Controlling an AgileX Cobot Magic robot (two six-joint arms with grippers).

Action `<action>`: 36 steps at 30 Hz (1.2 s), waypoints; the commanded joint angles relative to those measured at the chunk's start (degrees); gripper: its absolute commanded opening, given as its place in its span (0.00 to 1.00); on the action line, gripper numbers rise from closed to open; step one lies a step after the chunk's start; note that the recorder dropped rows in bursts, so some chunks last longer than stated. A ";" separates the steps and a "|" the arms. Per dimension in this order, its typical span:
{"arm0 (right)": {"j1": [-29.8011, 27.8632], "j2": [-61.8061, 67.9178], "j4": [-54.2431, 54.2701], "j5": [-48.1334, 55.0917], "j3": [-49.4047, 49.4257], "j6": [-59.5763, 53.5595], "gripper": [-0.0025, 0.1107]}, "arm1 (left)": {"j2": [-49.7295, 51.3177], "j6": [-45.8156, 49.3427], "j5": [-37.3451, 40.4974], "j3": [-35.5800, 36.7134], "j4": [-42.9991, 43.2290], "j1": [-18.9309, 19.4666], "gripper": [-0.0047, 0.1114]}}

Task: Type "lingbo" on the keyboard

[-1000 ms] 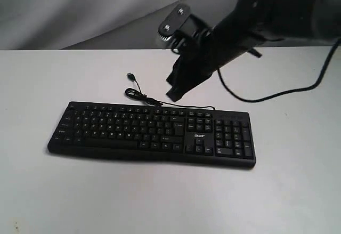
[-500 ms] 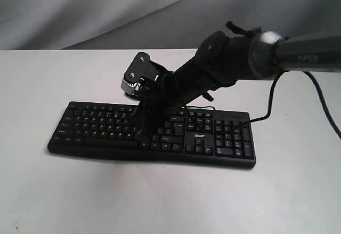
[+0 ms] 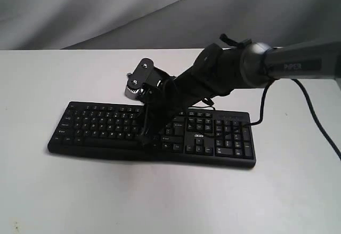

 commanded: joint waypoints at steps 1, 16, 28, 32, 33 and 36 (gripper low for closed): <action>0.01 2.33 0.05 2.16 -2.79 1.22 0.02 | -0.21 -0.12 -0.39 0.28 -0.21 0.06 0.04; -0.10 3.06 -3.13 2.54 -3.06 3.54 0.02 | -0.21 -0.12 -0.39 0.28 -0.21 0.06 0.04; -0.10 3.19 -3.40 3.54 -3.06 3.54 0.02 | -0.21 -0.12 -0.39 0.28 -0.21 0.06 0.04; -0.10 4.22 -3.65 3.43 -3.06 3.54 0.02 | -0.21 -0.12 -0.39 0.28 -0.21 0.06 0.04; -0.10 4.24 -3.65 3.31 -3.06 3.54 0.02 | -0.21 -0.12 -0.39 0.28 -0.21 0.06 0.04; -0.10 4.19 -4.03 3.34 -3.06 3.65 0.02 | -0.21 -0.12 -0.39 0.28 -0.21 0.06 0.04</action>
